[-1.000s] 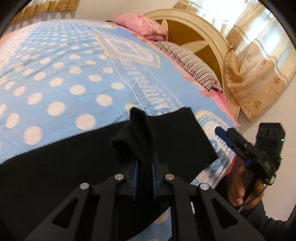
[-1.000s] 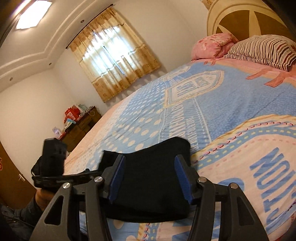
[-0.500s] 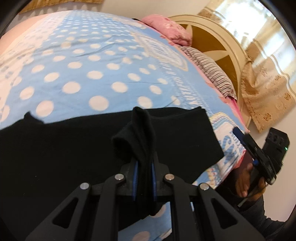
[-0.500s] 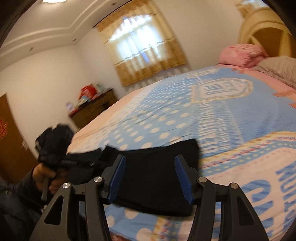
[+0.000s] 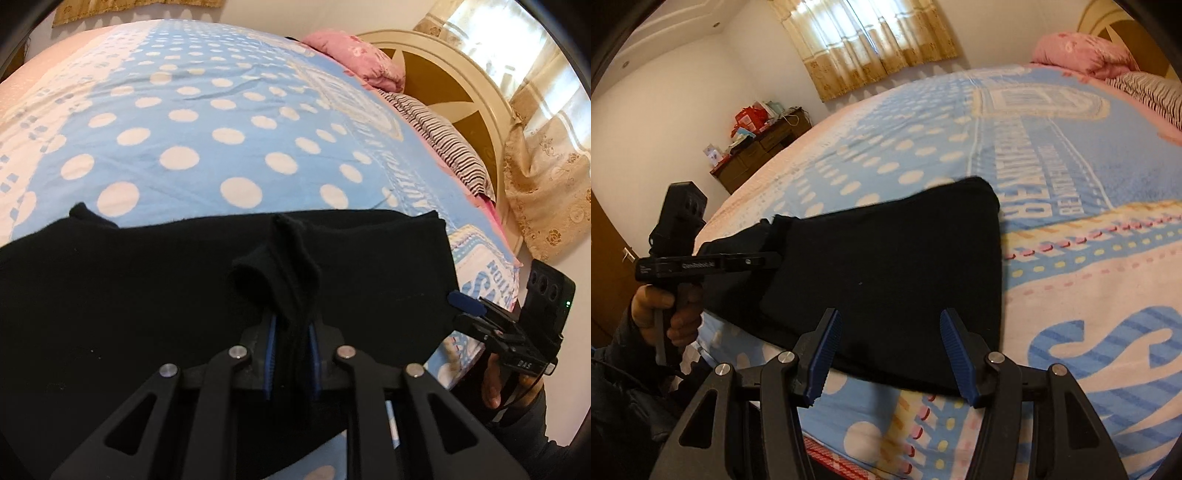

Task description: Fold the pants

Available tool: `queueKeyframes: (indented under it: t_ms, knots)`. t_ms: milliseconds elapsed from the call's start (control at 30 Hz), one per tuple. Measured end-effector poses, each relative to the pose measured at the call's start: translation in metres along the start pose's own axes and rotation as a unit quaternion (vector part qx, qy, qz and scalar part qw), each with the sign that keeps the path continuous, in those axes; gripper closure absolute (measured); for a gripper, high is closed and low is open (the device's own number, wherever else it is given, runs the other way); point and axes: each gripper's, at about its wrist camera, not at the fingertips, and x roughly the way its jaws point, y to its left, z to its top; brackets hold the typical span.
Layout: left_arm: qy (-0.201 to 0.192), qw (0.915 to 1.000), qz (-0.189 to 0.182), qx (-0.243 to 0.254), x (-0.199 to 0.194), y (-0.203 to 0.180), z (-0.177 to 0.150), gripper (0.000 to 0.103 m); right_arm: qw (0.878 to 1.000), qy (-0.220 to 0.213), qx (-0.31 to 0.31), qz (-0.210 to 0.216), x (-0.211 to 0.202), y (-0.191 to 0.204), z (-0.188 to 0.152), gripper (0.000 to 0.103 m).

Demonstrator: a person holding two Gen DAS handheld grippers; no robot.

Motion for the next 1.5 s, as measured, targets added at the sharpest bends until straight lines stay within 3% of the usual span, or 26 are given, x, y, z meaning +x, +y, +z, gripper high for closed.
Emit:
queueKeyframes:
  t_ms: [133, 200, 300, 400, 500, 600, 767, 867, 1033, 1200, 1267, 1400, 1500]
  knots:
    - [-0.008, 0.9995, 0.022, 0.022, -0.007, -0.004, -0.001, 0.074, 1.0, -0.005, 0.003, -0.008, -0.005, 0.002, 0.012, 0.045]
    - [-0.022, 0.9979, 0.046, 0.039, -0.014, -0.005, -0.003, 0.058, 1.0, -0.014, -0.004, -0.013, -0.007, 0.003, 0.023, 0.044]
    - [-0.046, 0.9948, 0.073, 0.055, -0.022, -0.006, -0.001, 0.045, 0.999, -0.022, -0.02, -0.015, -0.001, 0.006, 0.049, 0.036]
    - [-0.053, 0.9935, 0.082, 0.058, -0.019, -0.006, 0.005, 0.044, 0.999, -0.009, -0.022, -0.022, 0.018, 0.0, 0.069, 0.035]
    - [-0.04, 0.9914, 0.113, 0.052, -0.009, -0.001, 0.008, 0.041, 0.999, 0.035, 0.021, -0.034, 0.049, -0.025, 0.076, 0.035]
    - [-0.032, 0.9919, 0.112, 0.05, -0.005, 0.002, 0.005, 0.039, 0.999, 0.016, 0.046, -0.006, 0.043, -0.033, 0.074, 0.035]
    - [-0.037, 0.9944, 0.092, 0.037, -0.015, 0.008, 0.001, 0.039, 0.999, -0.003, 0.039, -0.032, 0.02, -0.017, 0.068, 0.035]
    - [-0.044, 0.9951, 0.085, 0.025, -0.023, 0.012, -0.003, 0.038, 0.999, -0.01, 0.032, 0.002, 0.011, 0.004, 0.059, 0.035]
    - [-0.057, 0.9944, 0.089, 0.011, -0.035, 0.019, -0.009, 0.035, 0.996, 0.04, -0.039, 0.068, 0.037, 0.065, 0.037, 0.035]
    - [-0.061, 0.9936, 0.095, 0.004, -0.042, 0.026, -0.011, 0.034, 0.982, 0.115, -0.129, 0.076, 0.073, 0.109, 0.0, 0.035]
    - [-0.067, 0.9928, 0.099, 0.001, -0.047, 0.031, -0.013, 0.03, 0.978, 0.111, -0.166, 0.057, 0.071, 0.119, -0.008, 0.035]
    - [-0.079, 0.991, 0.108, -0.008, -0.059, 0.044, -0.018, 0.028, 0.979, 0.093, -0.148, 0.103, 0.06, 0.126, 0.001, 0.035]
    - [-0.086, 0.9897, 0.112, -0.023, -0.069, 0.057, -0.021, 0.028, 0.977, 0.086, -0.164, 0.105, 0.065, 0.14, 0.005, 0.035]
